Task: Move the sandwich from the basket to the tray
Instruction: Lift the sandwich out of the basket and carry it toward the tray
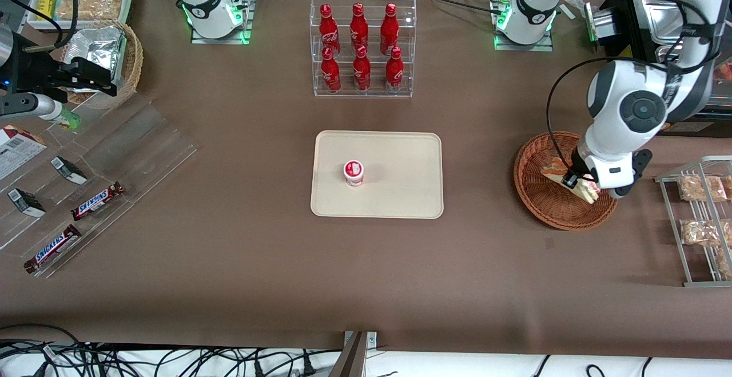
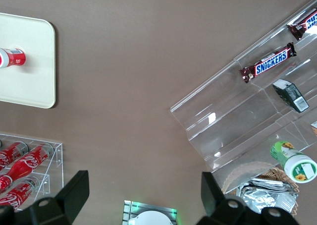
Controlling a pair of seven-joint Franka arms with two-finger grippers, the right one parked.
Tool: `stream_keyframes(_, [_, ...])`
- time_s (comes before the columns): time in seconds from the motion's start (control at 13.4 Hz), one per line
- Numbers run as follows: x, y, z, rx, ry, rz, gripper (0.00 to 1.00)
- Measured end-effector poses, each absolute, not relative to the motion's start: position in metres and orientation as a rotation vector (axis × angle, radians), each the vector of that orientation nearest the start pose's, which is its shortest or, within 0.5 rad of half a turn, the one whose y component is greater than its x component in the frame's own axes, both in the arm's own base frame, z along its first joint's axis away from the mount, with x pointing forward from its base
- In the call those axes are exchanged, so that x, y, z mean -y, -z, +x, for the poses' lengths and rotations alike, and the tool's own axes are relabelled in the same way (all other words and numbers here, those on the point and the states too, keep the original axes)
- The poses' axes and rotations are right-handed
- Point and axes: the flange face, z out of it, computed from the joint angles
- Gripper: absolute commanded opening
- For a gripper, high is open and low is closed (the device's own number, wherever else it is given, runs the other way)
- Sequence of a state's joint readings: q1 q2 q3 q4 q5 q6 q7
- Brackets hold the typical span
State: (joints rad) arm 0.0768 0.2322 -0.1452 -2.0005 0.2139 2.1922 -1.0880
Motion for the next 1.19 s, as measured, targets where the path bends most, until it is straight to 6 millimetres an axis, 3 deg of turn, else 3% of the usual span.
stream_keyframes(0.37, [0.048,-0.435,0.616,1.064,-0.055,-2.886,0.0])
stream_keyframes(0.6, [0.104,-0.468,0.614,0.737,-0.058,-3.029,0.0])
stream_keyframes(0.89, [0.196,-0.468,0.593,0.334,-0.077,-3.136,0.0])
stream_keyframes(1.19, [0.268,-0.437,0.577,0.032,-0.12,-3.182,0.0])
